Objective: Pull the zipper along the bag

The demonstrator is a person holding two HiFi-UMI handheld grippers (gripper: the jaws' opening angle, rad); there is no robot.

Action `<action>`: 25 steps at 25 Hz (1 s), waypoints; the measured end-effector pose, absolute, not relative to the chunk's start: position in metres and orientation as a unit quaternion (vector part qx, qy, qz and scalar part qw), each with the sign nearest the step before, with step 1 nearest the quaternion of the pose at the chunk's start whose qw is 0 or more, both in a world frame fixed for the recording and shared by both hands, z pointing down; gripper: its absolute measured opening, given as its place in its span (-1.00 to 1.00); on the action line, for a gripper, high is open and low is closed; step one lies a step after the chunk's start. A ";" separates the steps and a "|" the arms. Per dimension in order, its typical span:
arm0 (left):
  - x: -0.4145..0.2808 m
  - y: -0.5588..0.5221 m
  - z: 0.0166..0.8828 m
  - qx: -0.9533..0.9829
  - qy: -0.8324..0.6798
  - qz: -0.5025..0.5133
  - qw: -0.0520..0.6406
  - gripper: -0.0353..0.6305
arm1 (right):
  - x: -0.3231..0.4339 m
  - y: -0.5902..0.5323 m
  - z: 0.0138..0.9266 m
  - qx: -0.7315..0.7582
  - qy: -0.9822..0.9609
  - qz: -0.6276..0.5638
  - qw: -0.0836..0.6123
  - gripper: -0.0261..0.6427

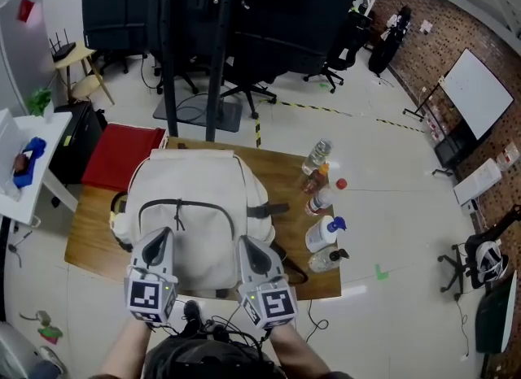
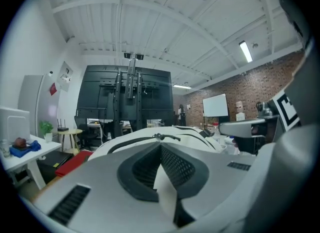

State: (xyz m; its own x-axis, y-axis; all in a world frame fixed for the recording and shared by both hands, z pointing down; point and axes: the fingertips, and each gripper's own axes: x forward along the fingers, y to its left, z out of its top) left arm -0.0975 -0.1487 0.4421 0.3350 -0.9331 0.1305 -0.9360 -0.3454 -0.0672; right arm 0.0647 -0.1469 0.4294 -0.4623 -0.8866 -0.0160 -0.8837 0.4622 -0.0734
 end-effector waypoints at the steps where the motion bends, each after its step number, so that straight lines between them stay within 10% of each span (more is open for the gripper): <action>1: -0.099 -0.152 0.444 0.817 -0.572 0.077 0.001 -0.79 | 0.062 -0.151 0.431 -0.521 0.853 -0.029 0.024 -0.84; 25: -0.081 -0.201 0.431 0.849 -0.503 0.101 -0.127 -0.32 | 0.043 -0.205 0.446 -0.558 0.829 -0.035 0.006 -0.84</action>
State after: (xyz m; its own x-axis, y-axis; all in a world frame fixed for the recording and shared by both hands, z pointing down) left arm -0.0815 -0.2006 0.4312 0.4734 -0.8798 0.0437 -0.8281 -0.4614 -0.3184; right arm 0.0434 -0.2055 0.4462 -0.3772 -0.9257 0.0286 -0.9248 0.3748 -0.0651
